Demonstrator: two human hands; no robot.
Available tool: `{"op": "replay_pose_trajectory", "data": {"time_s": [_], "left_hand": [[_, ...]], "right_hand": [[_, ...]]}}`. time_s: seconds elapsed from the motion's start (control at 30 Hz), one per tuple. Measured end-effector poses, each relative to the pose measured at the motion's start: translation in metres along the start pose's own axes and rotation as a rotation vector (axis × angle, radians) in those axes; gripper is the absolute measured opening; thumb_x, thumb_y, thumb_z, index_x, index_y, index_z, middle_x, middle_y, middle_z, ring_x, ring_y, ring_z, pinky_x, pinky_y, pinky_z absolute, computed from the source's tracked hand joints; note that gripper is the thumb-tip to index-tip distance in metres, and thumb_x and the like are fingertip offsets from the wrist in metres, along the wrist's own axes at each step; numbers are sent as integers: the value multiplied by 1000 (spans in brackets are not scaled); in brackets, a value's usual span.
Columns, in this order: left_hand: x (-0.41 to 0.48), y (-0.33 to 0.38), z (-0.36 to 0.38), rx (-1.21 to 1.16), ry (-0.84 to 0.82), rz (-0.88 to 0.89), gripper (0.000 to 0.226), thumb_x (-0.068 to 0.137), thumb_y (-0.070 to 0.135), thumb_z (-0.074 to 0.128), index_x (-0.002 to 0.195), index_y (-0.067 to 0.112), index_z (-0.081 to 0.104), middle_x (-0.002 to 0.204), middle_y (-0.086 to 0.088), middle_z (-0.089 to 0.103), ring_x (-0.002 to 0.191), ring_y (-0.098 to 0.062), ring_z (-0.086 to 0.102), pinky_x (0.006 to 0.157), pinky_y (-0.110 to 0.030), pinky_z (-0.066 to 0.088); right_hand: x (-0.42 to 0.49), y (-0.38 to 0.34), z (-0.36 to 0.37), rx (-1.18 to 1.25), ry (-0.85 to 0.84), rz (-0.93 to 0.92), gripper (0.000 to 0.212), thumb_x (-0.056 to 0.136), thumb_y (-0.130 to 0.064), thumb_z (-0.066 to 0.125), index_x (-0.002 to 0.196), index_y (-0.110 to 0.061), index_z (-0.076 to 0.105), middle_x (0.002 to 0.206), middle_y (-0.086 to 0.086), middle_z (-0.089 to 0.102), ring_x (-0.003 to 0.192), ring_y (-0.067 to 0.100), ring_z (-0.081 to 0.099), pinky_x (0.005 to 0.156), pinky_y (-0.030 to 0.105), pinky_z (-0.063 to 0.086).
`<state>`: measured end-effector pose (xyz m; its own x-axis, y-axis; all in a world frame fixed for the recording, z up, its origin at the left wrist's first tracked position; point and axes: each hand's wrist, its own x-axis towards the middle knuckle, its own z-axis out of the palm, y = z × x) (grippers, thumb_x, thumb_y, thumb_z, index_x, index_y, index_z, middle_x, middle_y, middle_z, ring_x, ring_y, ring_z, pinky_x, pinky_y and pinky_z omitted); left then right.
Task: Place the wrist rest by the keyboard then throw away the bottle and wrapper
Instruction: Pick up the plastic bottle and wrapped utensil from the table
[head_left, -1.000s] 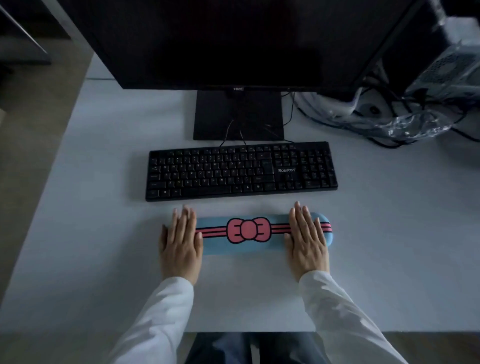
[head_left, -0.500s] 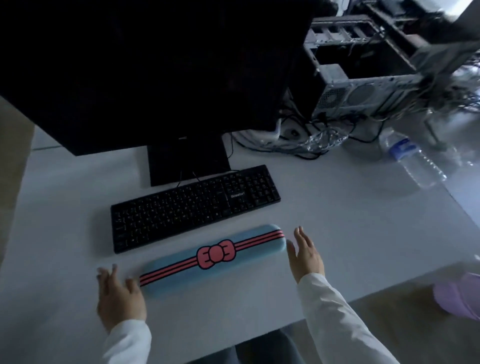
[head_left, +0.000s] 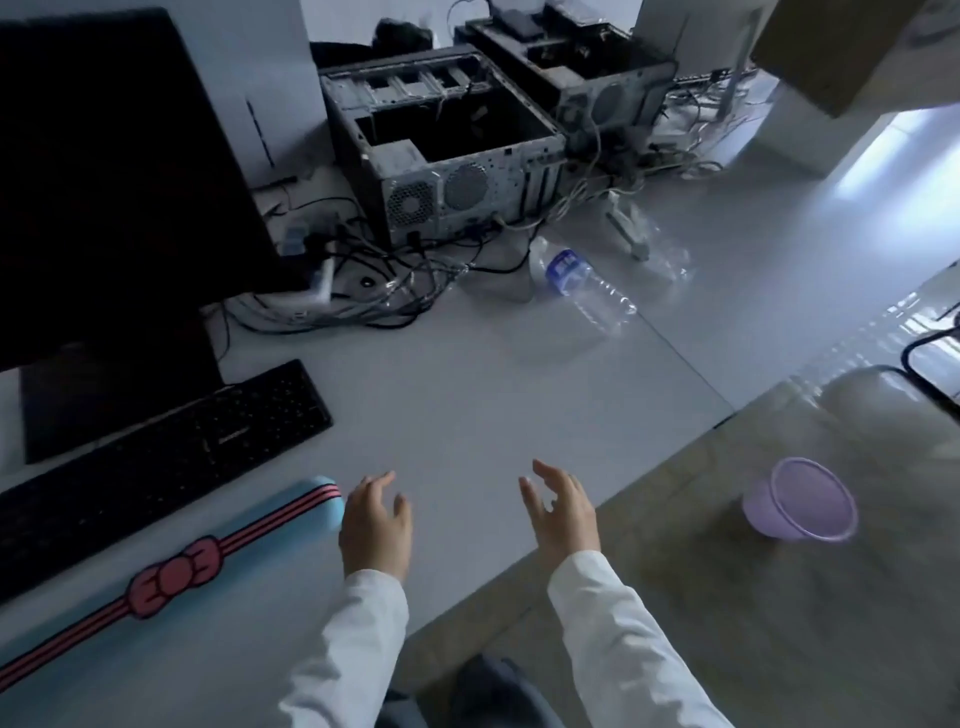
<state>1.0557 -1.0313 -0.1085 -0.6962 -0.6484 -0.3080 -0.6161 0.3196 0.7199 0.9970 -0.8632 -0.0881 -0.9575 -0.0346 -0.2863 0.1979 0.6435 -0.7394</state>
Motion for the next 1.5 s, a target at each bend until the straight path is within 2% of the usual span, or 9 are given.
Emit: {"op": "replay_pose_trajectory", "data": {"time_s": [0.07, 0.2, 0.3, 0.7, 0.87, 1.0, 1.13, 1.3, 1.5], "left_hand": [[-11, 25, 28, 10, -56, 17, 38, 88, 10, 51, 125, 2, 55, 137, -23, 51, 133, -32, 42, 109, -38, 30], [-26, 73, 69, 2, -118, 54, 38, 89, 12, 50, 126, 4, 54, 136, -20, 52, 131, -32, 43, 107, -35, 31], [-29, 105, 93, 25, -175, 78, 39, 90, 15, 48, 128, 5, 52, 137, -20, 51, 130, -33, 44, 106, -35, 32], [37, 212, 185, -27, -226, 127, 46, 90, 21, 50, 133, 5, 46, 139, -19, 49, 132, -32, 41, 105, -34, 30], [89, 250, 212, -66, -168, 57, 54, 90, 28, 50, 138, 7, 38, 143, -18, 44, 135, -30, 37, 108, -36, 29], [125, 265, 225, -113, -175, -30, 60, 89, 32, 51, 141, 7, 33, 148, -15, 39, 138, -29, 35, 111, -38, 27], [149, 273, 232, -183, -178, -133, 64, 88, 36, 50, 142, 8, 30, 150, -15, 37, 139, -28, 35, 113, -38, 28], [170, 283, 237, -279, -180, -220, 70, 87, 40, 52, 142, 4, 28, 149, -18, 37, 138, -27, 36, 114, -39, 28], [184, 300, 250, -354, -119, -308, 71, 85, 38, 56, 140, 0, 31, 145, -19, 42, 134, -29, 41, 112, -37, 32]], "right_hand": [[5, 14, -26, 32, 26, 30, 40, 87, -26, 57, 123, -9, 56, 126, 11, 58, 119, 23, 54, 101, 34, 42], [17, 39, -72, 45, 67, 82, 40, 88, -26, 55, 124, -10, 55, 125, 9, 58, 114, 22, 56, 96, 24, 38], [27, 53, -99, 90, 127, 118, 39, 87, -24, 57, 122, -9, 55, 119, 12, 61, 106, 24, 58, 93, 24, 40], [137, 61, -166, 87, 230, 107, 43, 84, -28, 60, 123, -10, 53, 126, 7, 59, 117, 21, 55, 100, 31, 42], [208, 53, -177, 23, 231, 107, 46, 82, -32, 61, 123, -11, 53, 127, 6, 58, 120, 23, 52, 102, 37, 41], [252, 51, -176, -35, 235, 137, 53, 79, -36, 63, 126, -13, 51, 126, 9, 55, 120, 26, 47, 98, 31, 36], [281, 46, -171, -50, 269, 175, 65, 75, -33, 69, 130, -8, 46, 132, 14, 48, 127, 27, 40, 104, 28, 29], [323, 36, -167, -73, 313, 123, 75, 68, -31, 75, 131, -4, 44, 135, 17, 46, 128, 32, 37, 108, 32, 25], [385, 32, -177, -181, 282, 73, 84, 66, -41, 75, 134, -7, 40, 138, 15, 42, 130, 33, 30, 109, 33, 15]]}}
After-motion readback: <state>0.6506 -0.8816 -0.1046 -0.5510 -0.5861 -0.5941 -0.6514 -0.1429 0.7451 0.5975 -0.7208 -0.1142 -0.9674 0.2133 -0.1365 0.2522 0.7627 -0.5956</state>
